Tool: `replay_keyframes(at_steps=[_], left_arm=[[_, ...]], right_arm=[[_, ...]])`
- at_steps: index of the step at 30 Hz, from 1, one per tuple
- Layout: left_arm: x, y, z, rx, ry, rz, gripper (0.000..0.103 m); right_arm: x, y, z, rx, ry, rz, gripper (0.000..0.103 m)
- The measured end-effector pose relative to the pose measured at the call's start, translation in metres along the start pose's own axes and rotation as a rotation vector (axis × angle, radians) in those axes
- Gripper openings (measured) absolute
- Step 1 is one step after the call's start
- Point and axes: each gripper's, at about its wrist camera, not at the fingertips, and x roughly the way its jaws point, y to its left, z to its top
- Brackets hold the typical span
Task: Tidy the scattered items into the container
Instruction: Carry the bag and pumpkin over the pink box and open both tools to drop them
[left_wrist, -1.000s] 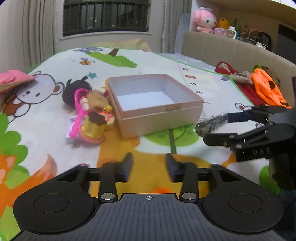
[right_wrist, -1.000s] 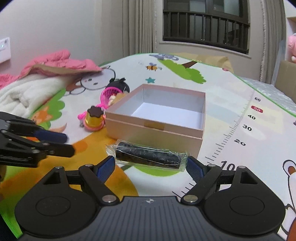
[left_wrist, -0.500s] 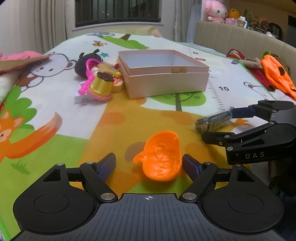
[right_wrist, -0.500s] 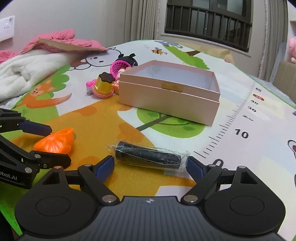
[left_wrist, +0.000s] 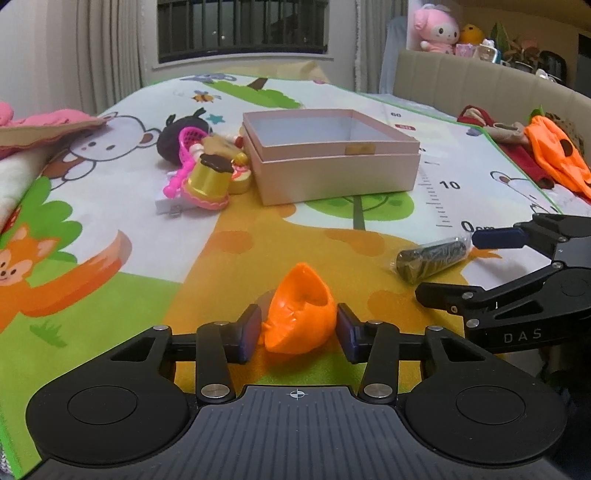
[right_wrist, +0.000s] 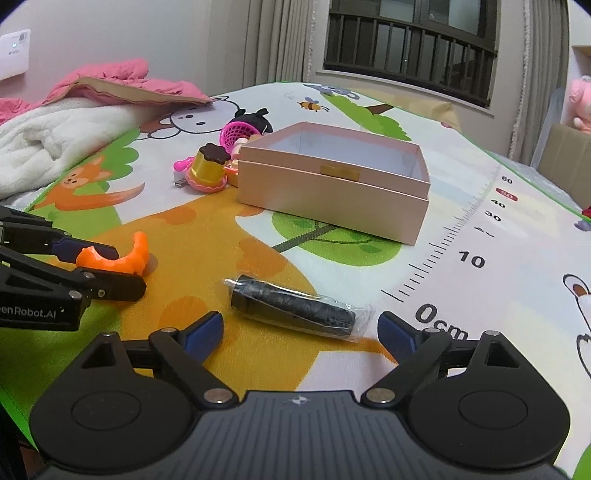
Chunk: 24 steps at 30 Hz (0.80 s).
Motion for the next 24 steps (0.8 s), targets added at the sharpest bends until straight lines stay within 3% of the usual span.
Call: replay_keyframes(at_steps=[7,9,11,15,16,18,19,20,24], left_arm=[[-0.003,-0.002,0.003,0.011,-0.004,-0.014,0.048],[-0.003,-0.001,0.005,0.012,-0.003,-0.018,0.048],[-0.004,-0.001,0.009,0.015,-0.006,-0.022,0.048],[-0.003,-0.001,0.025,0.041,-0.025,-0.033,0.048],[-0.001,-0.001,0.028,0.053,-0.027,-0.033,0.048],[0.001,0.002,0.030,0.063,-0.023,-0.026,0.048],[0.003,0.004,0.029,0.059,-0.018,-0.018,0.048],[0.004,0.007,0.028,0.049,-0.014,-0.011,0.048],[0.005,0.020,0.017,0.010,0.005,0.004,0.048]], right_arm=[[0.008,-0.003,0.004,0.040,0.010,0.016,0.089],[0.010,-0.004,0.005,0.043,0.016,0.038,0.077],[0.010,-0.008,0.008,0.047,0.025,0.070,0.050],[0.014,-0.017,0.019,0.039,0.045,0.101,0.045],[0.014,-0.017,0.020,0.024,0.044,0.106,0.046],[0.014,-0.014,0.025,0.014,0.036,0.110,0.063],[0.013,-0.012,0.027,0.031,0.035,0.111,0.082],[0.012,-0.010,0.029,0.062,0.027,0.112,0.094],[0.012,0.013,0.031,0.090,0.015,0.082,0.095]])
